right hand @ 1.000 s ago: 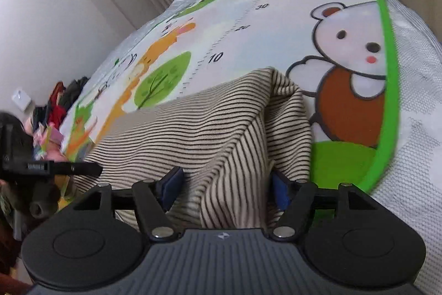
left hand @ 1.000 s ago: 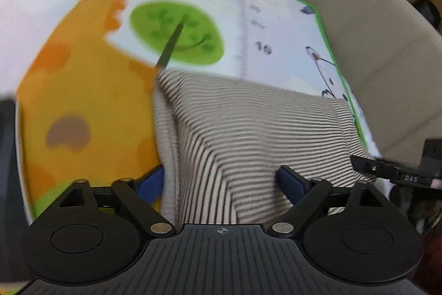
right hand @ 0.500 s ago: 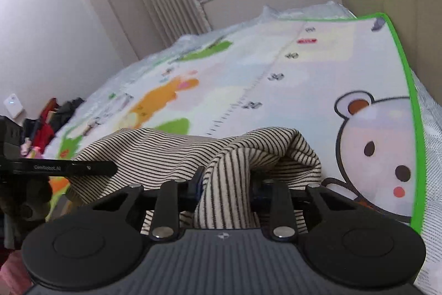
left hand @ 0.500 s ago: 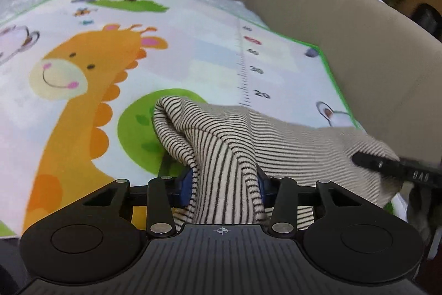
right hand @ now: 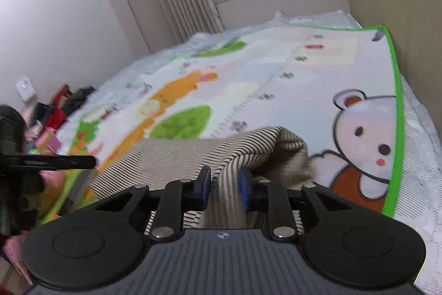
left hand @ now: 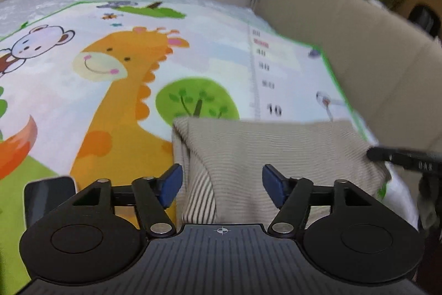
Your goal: Fold clothes
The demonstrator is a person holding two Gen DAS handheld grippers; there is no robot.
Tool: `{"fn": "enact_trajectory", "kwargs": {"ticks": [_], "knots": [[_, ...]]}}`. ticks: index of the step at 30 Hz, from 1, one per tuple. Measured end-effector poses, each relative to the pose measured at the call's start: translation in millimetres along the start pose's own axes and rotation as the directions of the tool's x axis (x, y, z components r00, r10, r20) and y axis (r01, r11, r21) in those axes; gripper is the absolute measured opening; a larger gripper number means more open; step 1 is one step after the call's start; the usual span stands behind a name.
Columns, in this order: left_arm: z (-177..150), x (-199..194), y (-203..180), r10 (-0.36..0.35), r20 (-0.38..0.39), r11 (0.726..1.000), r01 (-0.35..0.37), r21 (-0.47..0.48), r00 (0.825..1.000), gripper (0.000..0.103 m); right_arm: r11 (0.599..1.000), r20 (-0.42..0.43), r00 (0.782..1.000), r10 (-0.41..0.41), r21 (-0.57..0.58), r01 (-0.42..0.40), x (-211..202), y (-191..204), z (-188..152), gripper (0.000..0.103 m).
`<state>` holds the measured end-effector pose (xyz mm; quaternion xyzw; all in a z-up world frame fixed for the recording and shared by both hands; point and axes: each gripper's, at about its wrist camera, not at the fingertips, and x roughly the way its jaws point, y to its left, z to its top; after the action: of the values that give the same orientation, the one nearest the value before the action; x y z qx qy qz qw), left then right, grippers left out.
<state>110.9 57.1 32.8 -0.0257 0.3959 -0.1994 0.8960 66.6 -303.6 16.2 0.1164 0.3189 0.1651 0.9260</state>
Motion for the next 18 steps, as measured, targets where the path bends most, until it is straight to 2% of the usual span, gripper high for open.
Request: {"fn": "enact_trajectory", "kwargs": {"ticks": [3,7,11,13,15,18], "knots": [[-6,5,-3,0.02,-0.023,1.0,-0.02,0.002,1.0,0.07,0.998,-0.04,0.998,-0.057,0.006,0.057,12,-3,-9,0.039],[-13,15,-10,0.046,-0.041,0.998,-0.044,0.041,0.998,0.071,0.997,-0.068,0.997,-0.044,0.066,0.049,10,-5,-30,0.048],[-15,15,-10,0.049,-0.04,0.997,-0.047,0.061,0.998,0.071,0.993,-0.066,0.997,-0.032,0.109,0.039,-5,-5,-40,0.049],[-16,14,-7,0.046,-0.04,0.997,-0.044,0.056,0.998,0.071,0.983,-0.062,0.997,0.038,0.183,-0.026,-15,-7,-43,0.051],[-18,14,-2,0.038,-0.041,0.999,-0.037,0.031,0.998,0.072,0.948,-0.079,0.985,0.156,0.29,-0.128,-19,-11,-48,0.051],[-19,13,8,0.007,-0.048,0.999,-0.009,-0.036,0.999,0.072,0.863,-0.126,0.936,0.329,0.443,-0.244,-9,-9,-62,0.051]]}}
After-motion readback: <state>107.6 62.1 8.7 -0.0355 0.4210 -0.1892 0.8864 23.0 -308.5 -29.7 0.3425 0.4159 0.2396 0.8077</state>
